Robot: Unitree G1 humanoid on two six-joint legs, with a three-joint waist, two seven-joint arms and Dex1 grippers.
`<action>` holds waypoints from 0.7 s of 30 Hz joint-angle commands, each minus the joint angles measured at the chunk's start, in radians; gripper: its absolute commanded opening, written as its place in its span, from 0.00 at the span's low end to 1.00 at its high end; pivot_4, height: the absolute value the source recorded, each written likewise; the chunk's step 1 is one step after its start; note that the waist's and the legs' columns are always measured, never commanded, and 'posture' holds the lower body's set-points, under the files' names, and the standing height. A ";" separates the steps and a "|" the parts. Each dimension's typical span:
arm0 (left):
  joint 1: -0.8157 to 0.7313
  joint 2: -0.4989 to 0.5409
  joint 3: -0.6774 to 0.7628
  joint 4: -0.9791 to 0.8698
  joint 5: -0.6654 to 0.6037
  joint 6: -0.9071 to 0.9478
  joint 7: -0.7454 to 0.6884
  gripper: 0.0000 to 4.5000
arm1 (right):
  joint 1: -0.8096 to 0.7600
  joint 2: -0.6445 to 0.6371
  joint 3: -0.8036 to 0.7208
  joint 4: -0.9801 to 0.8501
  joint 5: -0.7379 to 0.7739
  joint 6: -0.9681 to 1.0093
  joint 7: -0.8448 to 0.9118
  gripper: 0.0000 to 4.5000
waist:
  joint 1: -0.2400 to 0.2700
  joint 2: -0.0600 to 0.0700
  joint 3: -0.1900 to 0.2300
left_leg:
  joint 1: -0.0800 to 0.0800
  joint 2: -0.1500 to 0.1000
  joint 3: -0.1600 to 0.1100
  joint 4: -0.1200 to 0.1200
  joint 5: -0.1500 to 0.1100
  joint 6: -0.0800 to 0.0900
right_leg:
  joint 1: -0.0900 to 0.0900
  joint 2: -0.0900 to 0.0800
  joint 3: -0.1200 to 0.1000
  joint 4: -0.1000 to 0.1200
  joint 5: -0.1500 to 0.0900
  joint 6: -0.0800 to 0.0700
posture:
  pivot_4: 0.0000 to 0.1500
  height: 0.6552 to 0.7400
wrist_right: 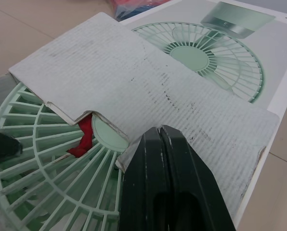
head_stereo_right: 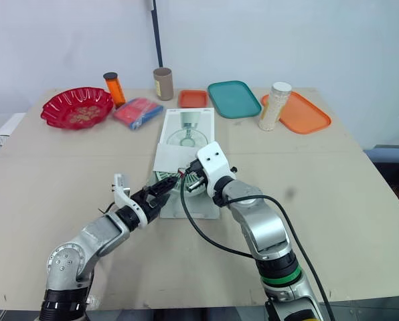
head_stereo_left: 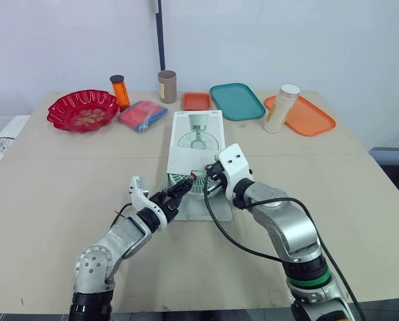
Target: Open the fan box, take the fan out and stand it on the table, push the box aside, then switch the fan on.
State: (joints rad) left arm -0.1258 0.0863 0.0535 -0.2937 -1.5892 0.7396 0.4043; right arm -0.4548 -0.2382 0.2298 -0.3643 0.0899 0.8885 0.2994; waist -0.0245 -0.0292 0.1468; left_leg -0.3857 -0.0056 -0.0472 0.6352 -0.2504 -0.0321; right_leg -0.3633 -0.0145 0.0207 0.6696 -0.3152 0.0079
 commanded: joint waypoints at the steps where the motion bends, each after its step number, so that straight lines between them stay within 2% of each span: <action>1: -0.004 -0.004 0.014 0.004 0.010 -0.013 -0.011 0.99 | 0.031 -0.004 0.029 0.076 -0.013 0.033 0.000 0.00 | 0.000 0.000 0.000 | 0.000 0.000 0.000 0.000 0.000 0.000 | 0.000 0.000 0.000 0.000 0.000 0.000 | 1.00 0.98; 8: -0.046 -0.023 0.020 0.058 0.062 -0.024 -0.049 0.99 | 0.032 -0.003 0.032 0.074 -0.014 0.033 0.005 0.00 | 0.000 0.000 0.000 | 0.000 0.000 0.000 0.000 0.000 0.000 | 0.000 0.000 0.000 0.000 0.000 0.000 | 1.00 0.98; 9: -0.052 -0.025 0.020 0.064 0.068 -0.023 -0.052 0.88 | 0.032 -0.003 0.032 0.073 -0.013 0.035 0.007 0.00 | 0.000 0.000 0.000 | 0.000 0.000 0.000 0.000 0.000 0.000 | 0.000 0.000 0.000 0.000 0.000 0.000 | 1.00 0.98; 19: -0.087 -0.046 0.036 0.104 0.105 -0.015 -0.083 0.86 | 0.037 -0.003 0.032 0.065 -0.016 0.039 0.010 0.00 | 0.001 0.000 0.000 | 0.000 0.000 0.000 0.000 0.001 -0.001 | 0.000 0.000 0.000 0.000 0.000 0.001 | 1.00 0.98; 20: -0.088 -0.049 0.036 0.105 0.107 -0.013 -0.084 0.80 | 0.038 -0.003 0.033 0.065 -0.017 0.039 0.010 0.00 | 0.001 0.000 0.000 | 0.000 0.000 0.000 0.000 0.001 -0.001 | 0.000 0.000 0.000 0.000 0.000 0.001 | 1.00 0.98; 21: -0.089 -0.052 0.035 0.105 0.110 -0.012 -0.085 0.80 | 0.037 -0.002 0.032 0.066 -0.017 0.039 0.010 0.00 | 0.001 0.000 0.000 | 0.000 0.000 0.000 0.000 0.001 -0.001 | 0.000 0.000 0.000 0.000 0.000 0.001 | 1.00 0.98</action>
State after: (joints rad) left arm -0.1951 0.0480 0.0854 -0.1801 -1.4883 0.7241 0.3361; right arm -0.4526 -0.2379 0.2316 -0.3622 0.0746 0.8823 0.3021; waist -0.0239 -0.0293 0.1468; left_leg -0.3858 -0.0056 -0.0476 0.6352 -0.2497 -0.0328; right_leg -0.3631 -0.0145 0.0204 0.6695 -0.3151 0.0088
